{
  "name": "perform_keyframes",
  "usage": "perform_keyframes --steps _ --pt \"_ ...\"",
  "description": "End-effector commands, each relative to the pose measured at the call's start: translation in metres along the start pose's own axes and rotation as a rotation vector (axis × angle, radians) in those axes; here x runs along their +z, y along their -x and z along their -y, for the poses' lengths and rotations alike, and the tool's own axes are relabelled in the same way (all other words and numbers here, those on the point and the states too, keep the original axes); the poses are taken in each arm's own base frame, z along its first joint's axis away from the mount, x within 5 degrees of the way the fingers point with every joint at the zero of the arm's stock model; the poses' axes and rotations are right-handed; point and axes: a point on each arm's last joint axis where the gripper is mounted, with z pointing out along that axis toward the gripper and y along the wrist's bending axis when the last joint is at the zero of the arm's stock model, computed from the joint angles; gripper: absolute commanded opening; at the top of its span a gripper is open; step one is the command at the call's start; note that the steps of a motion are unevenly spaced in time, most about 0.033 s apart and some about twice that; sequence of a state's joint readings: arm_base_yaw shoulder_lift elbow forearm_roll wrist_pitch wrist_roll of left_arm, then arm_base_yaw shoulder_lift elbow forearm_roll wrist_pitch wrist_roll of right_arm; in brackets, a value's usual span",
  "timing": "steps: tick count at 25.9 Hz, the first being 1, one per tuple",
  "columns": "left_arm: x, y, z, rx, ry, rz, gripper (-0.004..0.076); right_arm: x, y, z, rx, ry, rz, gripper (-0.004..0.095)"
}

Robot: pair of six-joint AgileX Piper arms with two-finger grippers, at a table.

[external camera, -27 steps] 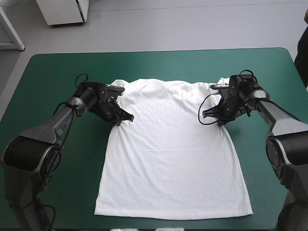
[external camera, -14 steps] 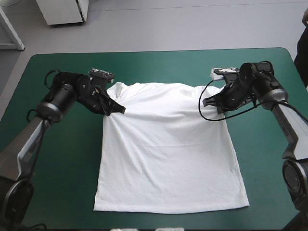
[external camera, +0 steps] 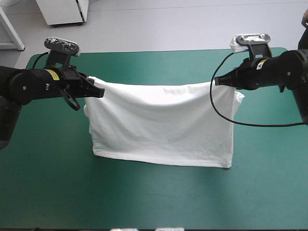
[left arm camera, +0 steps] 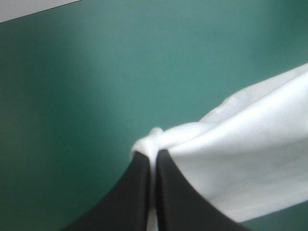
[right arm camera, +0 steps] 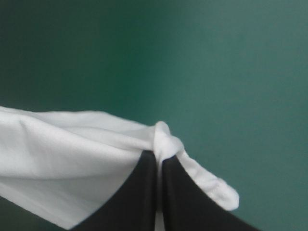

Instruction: Fold the cloth

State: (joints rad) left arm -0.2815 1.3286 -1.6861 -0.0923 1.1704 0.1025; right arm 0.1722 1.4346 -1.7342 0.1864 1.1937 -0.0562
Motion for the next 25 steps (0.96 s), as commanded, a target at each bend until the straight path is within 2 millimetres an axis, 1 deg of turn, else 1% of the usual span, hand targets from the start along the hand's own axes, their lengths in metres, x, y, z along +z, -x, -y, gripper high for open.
perform_keyframes --steps 1,3,5,7,9,12,13,14,15,18,21,23,25 --pt "-0.037 0.014 0.005 -0.027 -0.019 0.181 -0.001 -0.048 0.019 -0.012 -0.01 0.039 0.207 -0.0017" --pt "-0.048 0.024 0.005 -0.024 -0.013 0.264 -0.001 -0.061 0.027 -0.015 -0.015 0.05 0.283 -0.0017" --pt "-0.05 0.031 0.004 -0.02 -0.002 0.311 -0.001 -0.066 0.033 -0.015 -0.016 0.051 0.337 -0.0017" --pt "-0.049 0.039 0.003 -0.017 0.009 0.356 -0.001 -0.07 0.038 -0.015 -0.016 0.047 0.395 -0.0017" --pt "-0.041 0.047 0.002 -0.018 0.011 0.379 -0.001 -0.068 0.044 -0.014 -0.015 0.043 0.434 -0.0017" --pt "-0.027 0.063 -0.001 -0.02 0.013 0.415 -0.001 -0.056 0.057 -0.01 -0.008 0.036 0.472 -0.0018" --pt "-0.016 0.073 -0.003 -0.02 0.017 0.438 -0.001 -0.043 0.068 -0.004 0.004 0.025 0.488 -0.0017" --pt "-0.011 0.079 -0.004 -0.017 0.022 0.455 -0.001 -0.037 0.074 0.0 0.012 0.024 0.499 -0.0017" --pt "-0.004 0.092 -0.006 -0.011 0.033 0.5 -0.001 -0.029 0.087 0.007 0.022 0.025 0.521 -0.0017" --pt "0.006 0.111 -0.009 -0.004 0.045 0.555 -0.001 -0.024 0.108 0.019 0.031 0.038 0.579 -0.0017" --pt "0.014 0.125 -0.013 -0.007 0.028 0.611 -0.001 -0.024 0.124 0.028 0.042 0.066 0.647 -0.0018" --pt "0.016 0.131 -0.017 -0.029 0.007 0.639 -0.001 -0.023 0.128 0.035 0.051 0.071 0.666 -0.0017" --pt "0.017 0.132 -0.022 -0.027 -0.013 0.656 -0.001 -0.019 0.128 0.039 0.05 0.069 0.659 -0.0017"
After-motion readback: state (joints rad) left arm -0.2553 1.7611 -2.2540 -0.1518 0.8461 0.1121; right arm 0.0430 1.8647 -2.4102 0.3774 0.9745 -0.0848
